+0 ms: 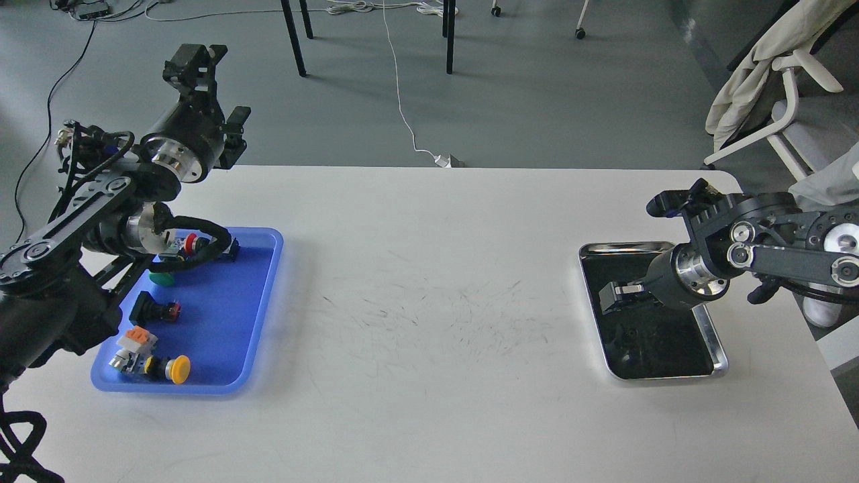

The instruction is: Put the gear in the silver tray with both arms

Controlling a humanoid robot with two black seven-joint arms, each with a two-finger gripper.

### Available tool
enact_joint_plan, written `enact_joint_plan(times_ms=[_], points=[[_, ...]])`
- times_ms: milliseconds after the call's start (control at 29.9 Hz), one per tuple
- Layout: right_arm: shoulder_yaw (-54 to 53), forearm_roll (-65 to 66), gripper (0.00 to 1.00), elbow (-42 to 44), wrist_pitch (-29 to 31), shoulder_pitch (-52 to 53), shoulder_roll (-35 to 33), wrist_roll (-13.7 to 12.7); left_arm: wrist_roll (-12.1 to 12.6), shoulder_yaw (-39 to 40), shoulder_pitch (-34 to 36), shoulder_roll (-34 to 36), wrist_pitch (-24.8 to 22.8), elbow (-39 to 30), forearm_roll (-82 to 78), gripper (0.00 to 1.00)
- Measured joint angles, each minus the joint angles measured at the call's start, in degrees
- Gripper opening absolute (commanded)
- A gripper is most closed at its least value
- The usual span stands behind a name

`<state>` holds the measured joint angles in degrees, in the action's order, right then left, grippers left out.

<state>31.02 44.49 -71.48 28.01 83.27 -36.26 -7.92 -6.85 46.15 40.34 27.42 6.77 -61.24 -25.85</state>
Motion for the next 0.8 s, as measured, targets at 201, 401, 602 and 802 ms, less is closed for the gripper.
enact_joint_plan(times_ms=[201, 401, 602, 802], points=[[-10.20, -5.74, 0.98, 0.43, -0.01, 4.36, -6.00, 0.00, 0.06, -0.01, 0.14, 0.23, 0.00, 0.11, 0.00, 0.98], [-30.53, -13.15, 0.98, 8.19, -0.02, -0.35, -7.28, 0.17, 0.09, 0.16, 0.49, 0.34, -0.04, 1.47, 0.00, 0.98], [-49.82, -30.96, 0.98, 17.36, -0.02, -10.37, -4.92, 2.21, 0.09, 0.25, 0.95, 0.77, -0.32, 2.83, 0.25, 0.98], [-62.32, -48.70, 0.98, 21.69, -0.03, -23.48, -3.19, 3.87, 0.09, 0.32, 0.99, 1.44, -0.81, 4.56, 0.80, 0.98]])
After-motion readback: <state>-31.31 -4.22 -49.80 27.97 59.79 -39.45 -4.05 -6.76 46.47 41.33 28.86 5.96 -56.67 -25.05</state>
